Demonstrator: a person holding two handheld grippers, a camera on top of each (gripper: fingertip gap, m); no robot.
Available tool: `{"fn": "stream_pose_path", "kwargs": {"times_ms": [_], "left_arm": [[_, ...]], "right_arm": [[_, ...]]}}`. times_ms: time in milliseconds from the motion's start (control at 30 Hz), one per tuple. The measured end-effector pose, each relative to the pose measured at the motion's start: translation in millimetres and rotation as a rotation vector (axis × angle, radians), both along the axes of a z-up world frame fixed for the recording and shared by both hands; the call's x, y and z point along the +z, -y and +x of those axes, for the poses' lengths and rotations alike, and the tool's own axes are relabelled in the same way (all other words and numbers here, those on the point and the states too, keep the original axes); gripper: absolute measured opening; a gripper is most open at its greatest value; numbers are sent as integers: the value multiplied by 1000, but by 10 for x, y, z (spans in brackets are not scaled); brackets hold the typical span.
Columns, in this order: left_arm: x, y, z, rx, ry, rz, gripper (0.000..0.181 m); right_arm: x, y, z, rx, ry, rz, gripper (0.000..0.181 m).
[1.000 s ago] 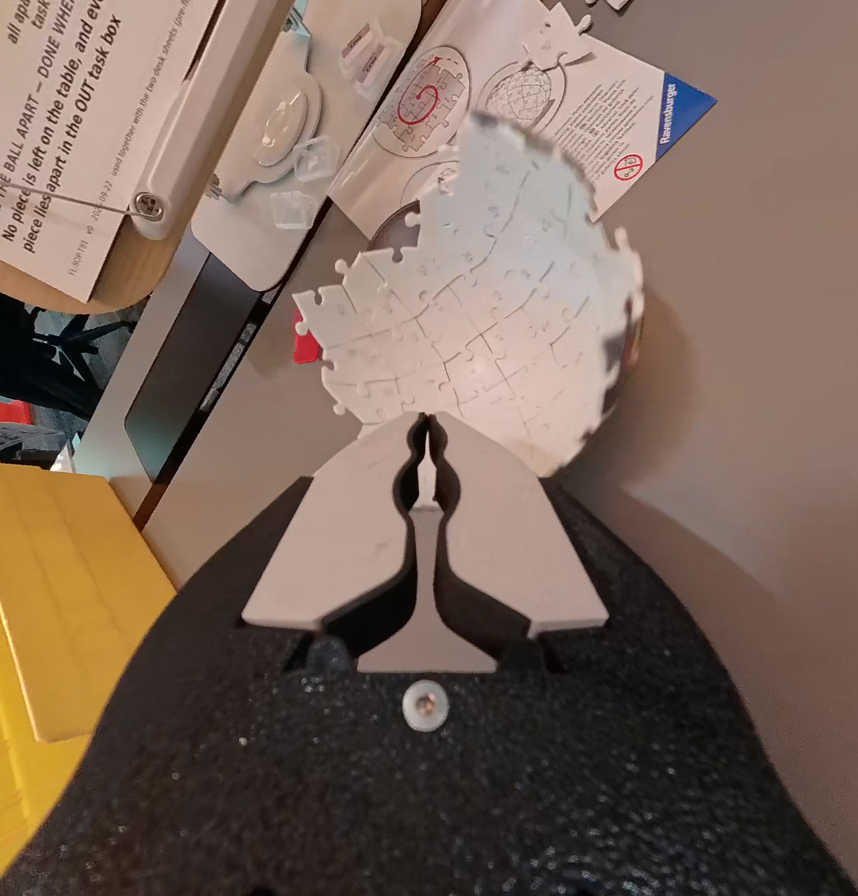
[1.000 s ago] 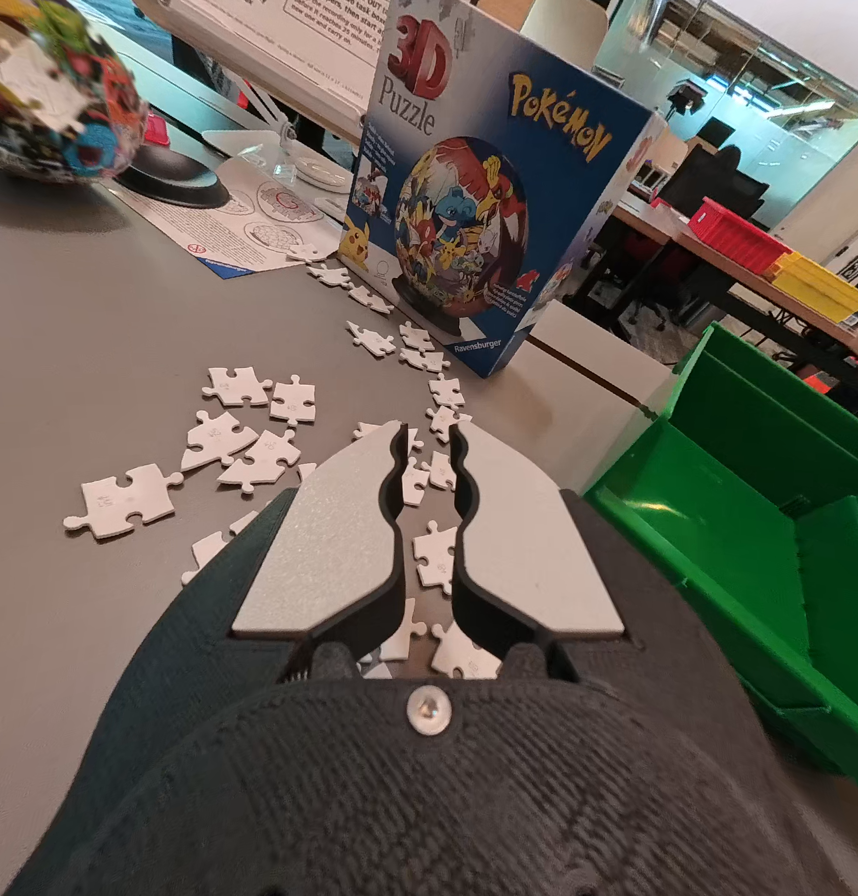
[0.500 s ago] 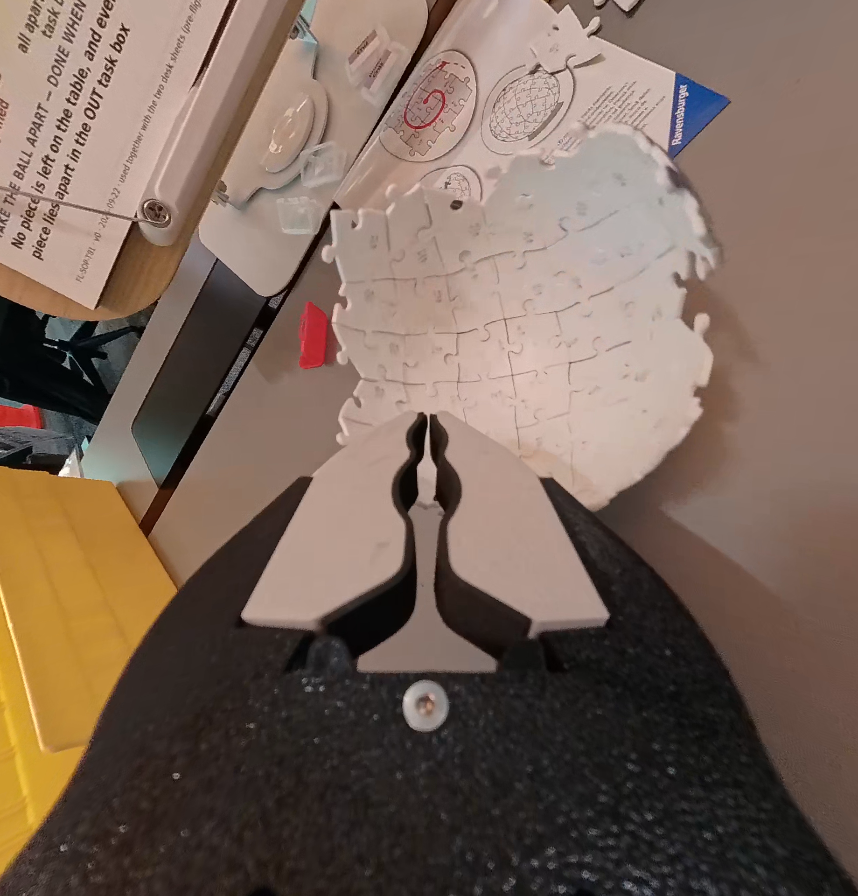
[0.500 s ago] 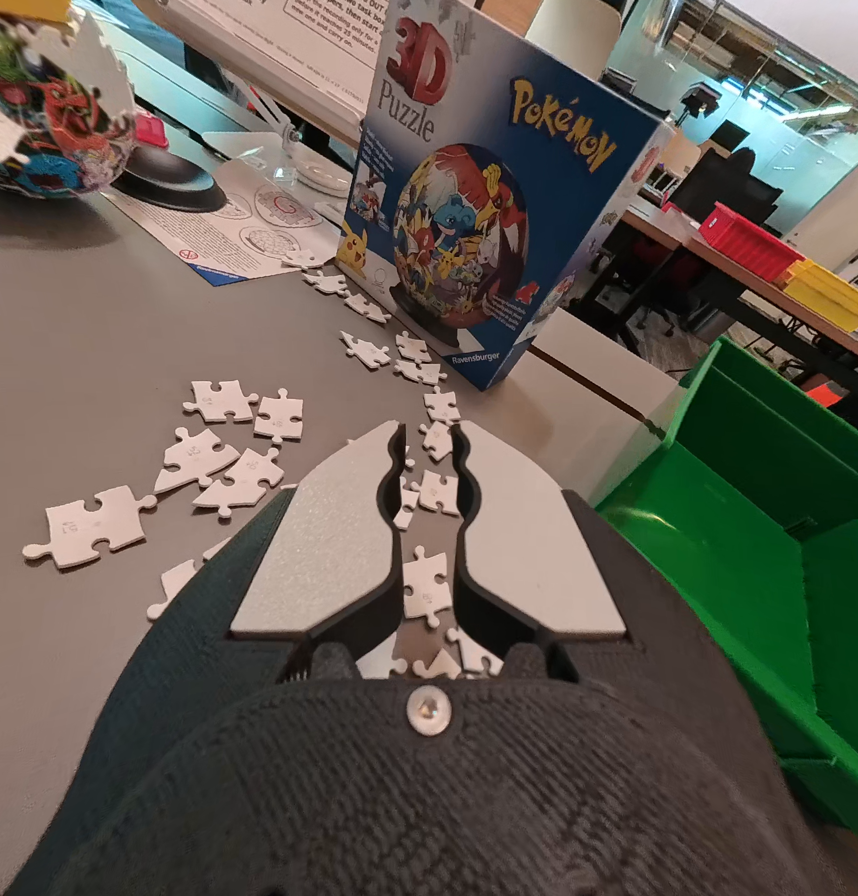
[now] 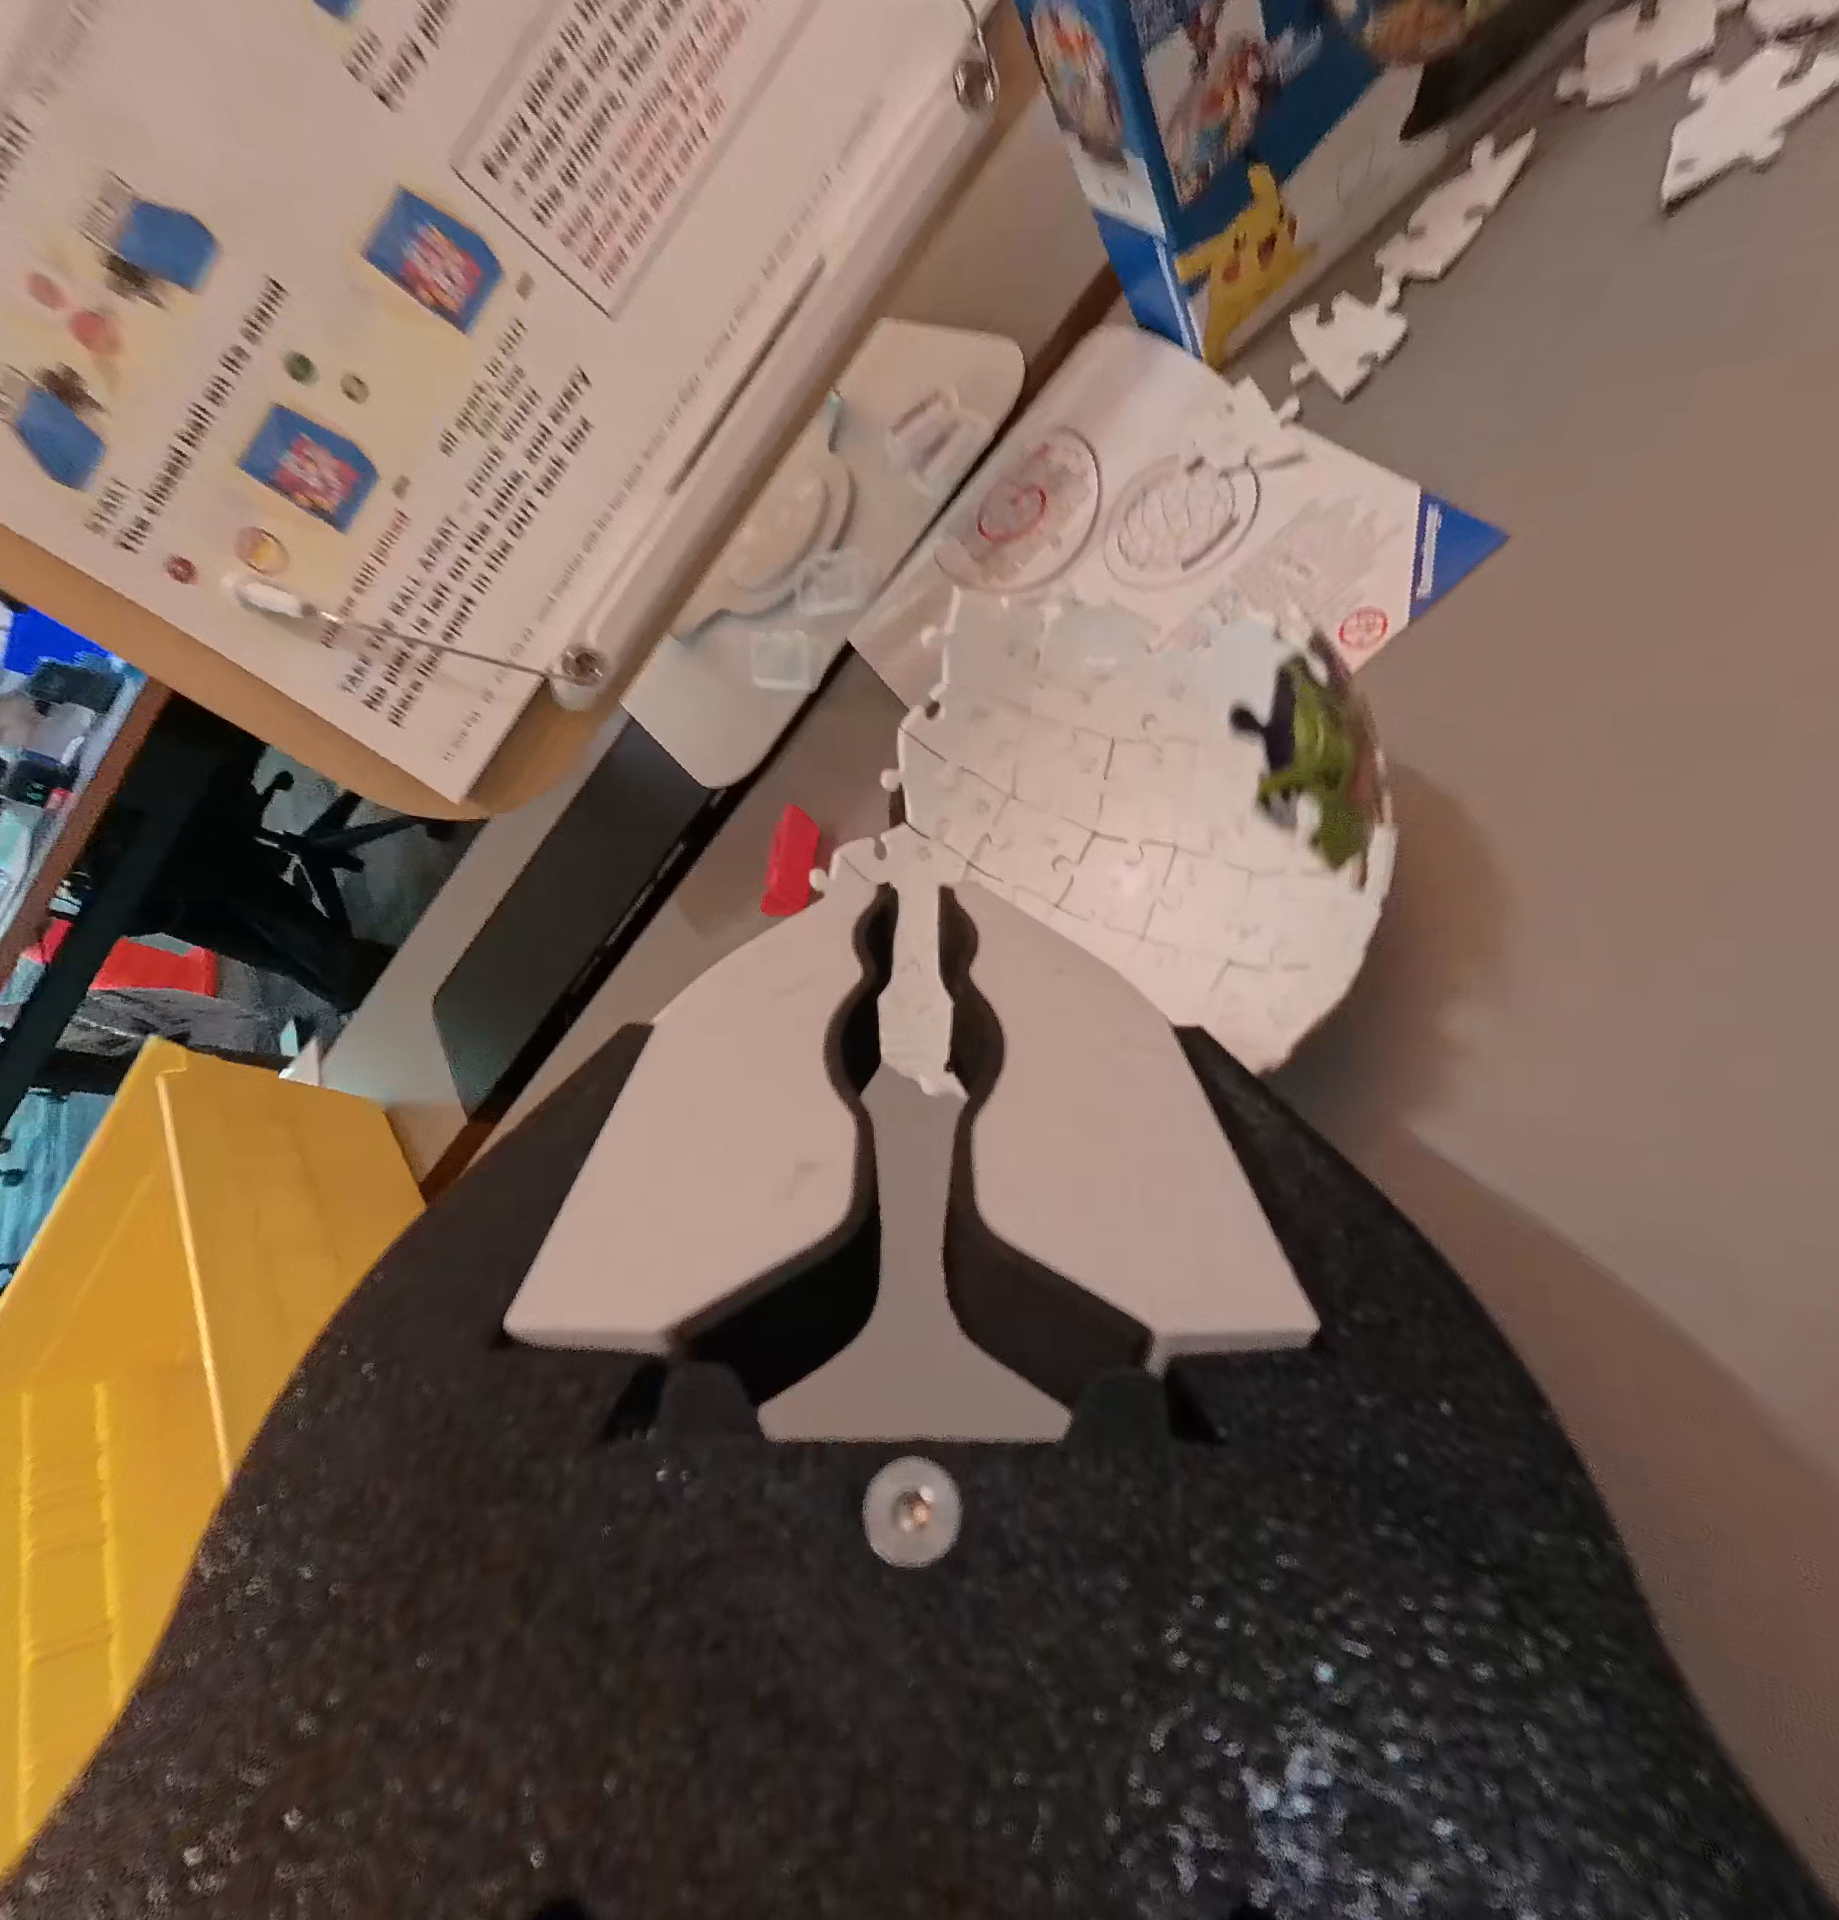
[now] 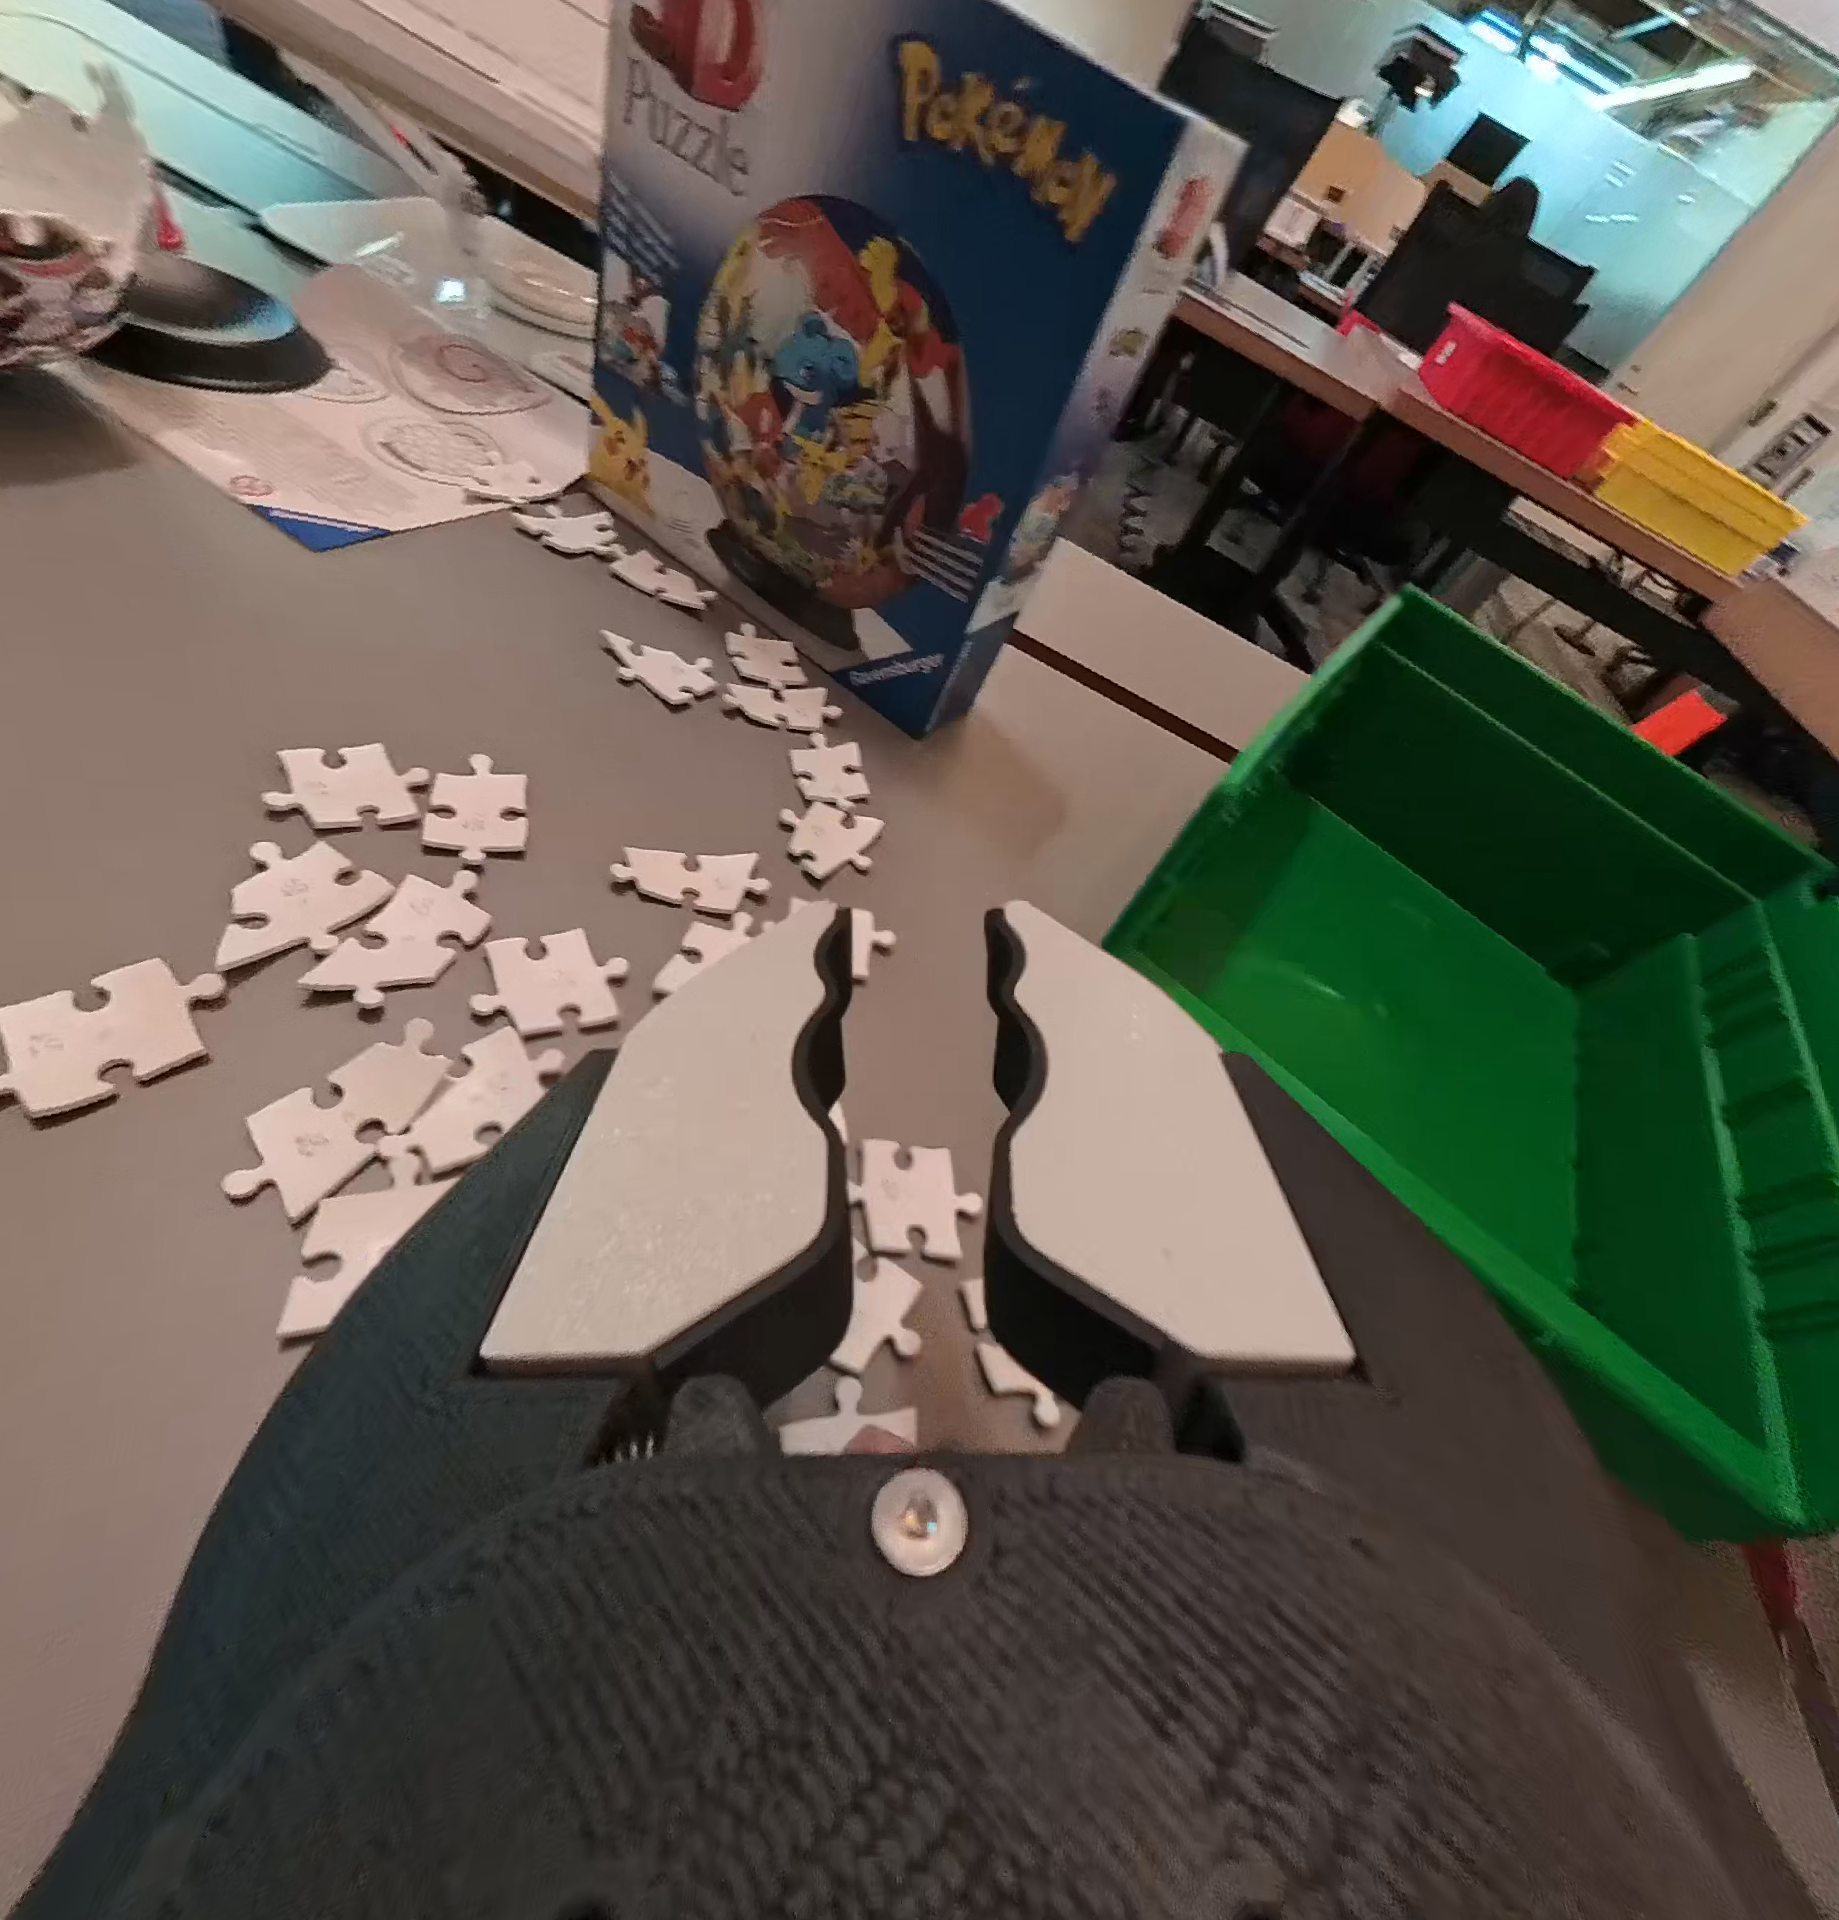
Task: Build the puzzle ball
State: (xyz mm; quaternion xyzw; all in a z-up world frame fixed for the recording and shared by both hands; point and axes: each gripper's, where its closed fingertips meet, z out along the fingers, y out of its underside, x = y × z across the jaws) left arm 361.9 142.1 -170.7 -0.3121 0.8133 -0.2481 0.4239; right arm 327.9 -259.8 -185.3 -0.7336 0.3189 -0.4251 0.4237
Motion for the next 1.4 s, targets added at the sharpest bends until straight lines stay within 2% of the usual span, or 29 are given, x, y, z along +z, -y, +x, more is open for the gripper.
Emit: {"fn": "stream_pose_path", "kwargs": {"times_ms": [133, 300, 367, 433, 533, 600, 667, 733, 767, 900, 1000, 1067, 1233, 1400], "left_arm": [[249, 117, -37, -11, 78, -28, 9], [482, 457, -142, -60, 139, -21, 17], [510, 693, -190, -116, 148, 8, 18], [473, 887, -216, -152, 139, 55, 21], [391, 1105, -268, -194, 132, 70, 23], [299, 1176, -324, -205, 106, 50, 24], [200, 1185, -396, -210, 77, 42, 24], [110, 1129, -475, -214, 55, 61, 25], [68, 1081, -514, -213, 46, 76, 25], [-90, 850, -652, -186, -2, 94, 25], [-187, 719, -738, -170, -35, 77, 25], [-217, 669, -777, -166, -42, 63, 25], [-271, 651, -843, -181, -53, 48, 26], [-277, 669, -901, -206, -49, 47, 28]], "right_arm": [[90, 129, 40, -60, 18, 52, 31], [128, 99, 145, -42, 33, 54, 36], [-15, 40, 179, 16, -20, 45, 35], [-208, -77, 186, 99, -169, 100, 32], [-327, -144, 309, 81, -277, 98, 25], [-514, -188, 353, 59, -387, 33, 30], [-722, -181, 413, 8, -488, -19, 41], [-797, -177, 505, -41, -496, -28, 54], [-830, -187, 528, -47, -511, -21, 54], [-868, -265, 562, -14, -570, 69, 40], [-874, -280, 544, 20, -593, 83, 37], [-875, -308, 508, 64, -605, 77, 27], [-851, -323, 446, 98, -576, 60, 28], [-600, -318, 366, 110, -452, 43, 27]]}}
